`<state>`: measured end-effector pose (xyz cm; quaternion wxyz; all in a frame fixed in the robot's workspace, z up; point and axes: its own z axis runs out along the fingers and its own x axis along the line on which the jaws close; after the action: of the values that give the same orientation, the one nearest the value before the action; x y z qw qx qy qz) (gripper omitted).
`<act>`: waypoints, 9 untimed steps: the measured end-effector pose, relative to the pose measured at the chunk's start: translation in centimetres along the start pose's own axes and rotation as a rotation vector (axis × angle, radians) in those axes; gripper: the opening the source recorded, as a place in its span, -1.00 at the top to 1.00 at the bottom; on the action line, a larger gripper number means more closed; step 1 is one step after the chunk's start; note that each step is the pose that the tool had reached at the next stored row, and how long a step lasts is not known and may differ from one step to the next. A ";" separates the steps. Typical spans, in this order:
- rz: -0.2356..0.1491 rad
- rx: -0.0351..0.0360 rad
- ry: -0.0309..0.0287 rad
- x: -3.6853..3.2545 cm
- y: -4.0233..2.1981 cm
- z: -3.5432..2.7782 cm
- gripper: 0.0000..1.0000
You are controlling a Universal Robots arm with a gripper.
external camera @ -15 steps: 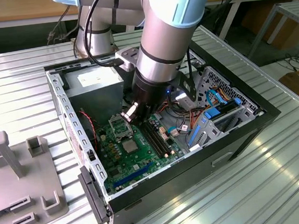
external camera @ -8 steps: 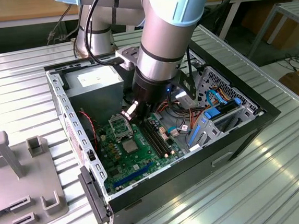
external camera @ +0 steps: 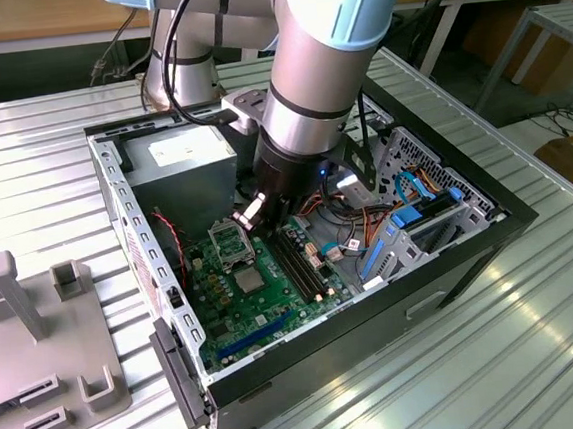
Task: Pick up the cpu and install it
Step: 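Close the cpu cover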
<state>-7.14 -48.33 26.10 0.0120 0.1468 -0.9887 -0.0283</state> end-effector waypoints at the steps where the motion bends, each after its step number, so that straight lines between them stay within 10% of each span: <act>1: 0.000 0.0000 0.0000 0.00 0.00 0.00 0.79; 9: 0.000 0.0001 0.0009 -0.02 0.00 0.00 0.79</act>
<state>-7.13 -48.33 26.10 0.0125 0.1468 -0.9887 -0.0282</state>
